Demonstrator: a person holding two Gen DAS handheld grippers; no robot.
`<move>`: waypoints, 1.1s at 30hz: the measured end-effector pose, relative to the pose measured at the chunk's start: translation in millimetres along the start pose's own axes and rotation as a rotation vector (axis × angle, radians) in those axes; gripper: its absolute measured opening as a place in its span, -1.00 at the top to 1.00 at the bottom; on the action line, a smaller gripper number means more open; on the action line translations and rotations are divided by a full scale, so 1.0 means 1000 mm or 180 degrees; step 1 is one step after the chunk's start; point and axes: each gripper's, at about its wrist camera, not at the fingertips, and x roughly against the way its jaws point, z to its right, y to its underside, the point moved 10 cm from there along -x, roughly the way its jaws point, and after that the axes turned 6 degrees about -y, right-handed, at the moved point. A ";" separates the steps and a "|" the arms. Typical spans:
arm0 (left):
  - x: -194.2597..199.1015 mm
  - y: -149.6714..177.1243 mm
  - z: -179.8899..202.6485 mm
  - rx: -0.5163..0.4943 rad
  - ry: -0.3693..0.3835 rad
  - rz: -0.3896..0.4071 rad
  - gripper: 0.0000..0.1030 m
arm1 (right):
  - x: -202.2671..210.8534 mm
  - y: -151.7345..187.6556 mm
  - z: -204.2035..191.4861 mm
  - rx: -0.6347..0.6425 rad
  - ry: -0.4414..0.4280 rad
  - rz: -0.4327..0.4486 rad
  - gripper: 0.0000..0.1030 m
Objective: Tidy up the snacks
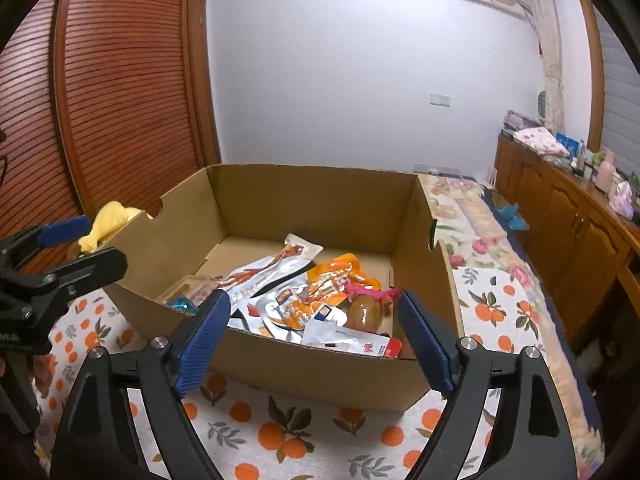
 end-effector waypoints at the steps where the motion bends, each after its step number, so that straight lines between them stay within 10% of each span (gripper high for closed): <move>1: 0.003 0.000 0.001 -0.0004 -0.0020 0.0021 -1.00 | 0.001 -0.001 0.000 0.0000 0.0020 0.0008 -0.70; 33: 0.117 0.033 0.013 0.0126 -0.0251 0.0245 -1.00 | 0.135 0.011 -0.015 0.0028 0.0242 0.0564 -0.70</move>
